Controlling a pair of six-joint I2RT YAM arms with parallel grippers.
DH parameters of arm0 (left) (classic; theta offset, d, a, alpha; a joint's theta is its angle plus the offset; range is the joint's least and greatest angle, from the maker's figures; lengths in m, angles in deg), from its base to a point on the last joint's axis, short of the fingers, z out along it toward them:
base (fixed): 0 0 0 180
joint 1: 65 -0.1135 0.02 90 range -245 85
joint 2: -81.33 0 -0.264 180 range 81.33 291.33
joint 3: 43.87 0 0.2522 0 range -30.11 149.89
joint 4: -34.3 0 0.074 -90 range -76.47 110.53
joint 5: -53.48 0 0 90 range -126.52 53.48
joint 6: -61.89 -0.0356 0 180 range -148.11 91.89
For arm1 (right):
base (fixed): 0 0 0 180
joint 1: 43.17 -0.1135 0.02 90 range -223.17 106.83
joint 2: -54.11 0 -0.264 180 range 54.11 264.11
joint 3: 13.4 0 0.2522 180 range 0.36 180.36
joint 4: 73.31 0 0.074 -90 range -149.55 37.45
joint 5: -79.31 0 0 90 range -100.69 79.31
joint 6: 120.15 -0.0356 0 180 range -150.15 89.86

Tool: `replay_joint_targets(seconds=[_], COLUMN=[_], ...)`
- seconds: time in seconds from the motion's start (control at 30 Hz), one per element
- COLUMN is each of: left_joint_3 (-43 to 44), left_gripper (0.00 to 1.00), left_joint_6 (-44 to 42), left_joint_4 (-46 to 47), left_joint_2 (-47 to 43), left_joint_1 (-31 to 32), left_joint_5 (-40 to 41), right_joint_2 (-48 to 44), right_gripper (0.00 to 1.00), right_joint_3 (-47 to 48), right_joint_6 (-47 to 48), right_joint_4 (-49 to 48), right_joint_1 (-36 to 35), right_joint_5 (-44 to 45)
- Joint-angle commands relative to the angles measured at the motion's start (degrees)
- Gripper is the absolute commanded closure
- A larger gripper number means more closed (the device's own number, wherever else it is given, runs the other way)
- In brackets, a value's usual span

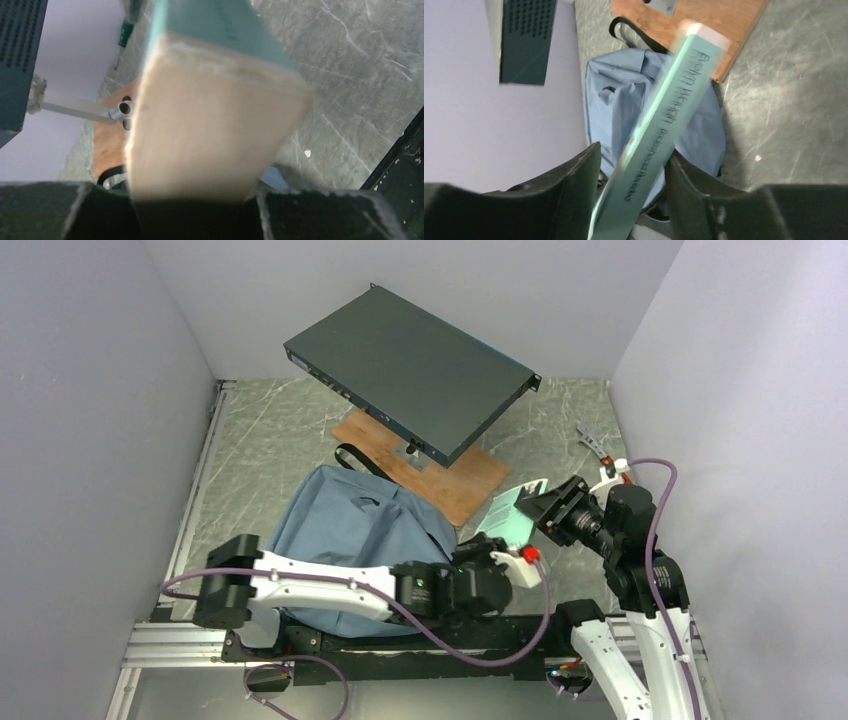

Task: Pack the student bag
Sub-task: Place the book in the student bag.

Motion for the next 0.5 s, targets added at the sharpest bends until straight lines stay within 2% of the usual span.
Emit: replay_joint_targets(seconds=[0.0, 0.13, 0.23, 0.3, 0.47], left_joint_3=[0.4, -3.9, -7.1, -8.2, -10.8], left_gripper=[1.0, 1.0, 1.0, 1.0, 1.0], left_joint_6=[11.5, 17.6, 21.8, 24.1, 29.8], left_joint_4=[-6.1, -7.7, -8.7, -9.9, -8.4], left_joint_2=[-13.1, -22.7, -30.1, -34.2, -43.1], left_joint_1=[-5.1, -11.0, -16.9, -21.5, -31.8], left_joint_5=[-9.5, -23.1, -35.2, -45.4, -62.1], right_joint_2=[0.0, -1.2, -2.3, -2.8, -3.5], right_gripper=[0.38, 0.14, 0.03, 0.01, 0.01], right_joint_3=[0.1, 0.0, 1.1, 1.1, -3.0], right_joint_6=[15.9, 22.2, 25.0, 26.0, 23.6], right_joint_4=[-10.1, -12.8, -16.6, -20.3, -35.7], right_joint_1=[-0.1, -0.1, -0.1, -0.1, -0.1], right_joint_5=[-8.5, -9.4, -12.3, -16.6, -33.3])
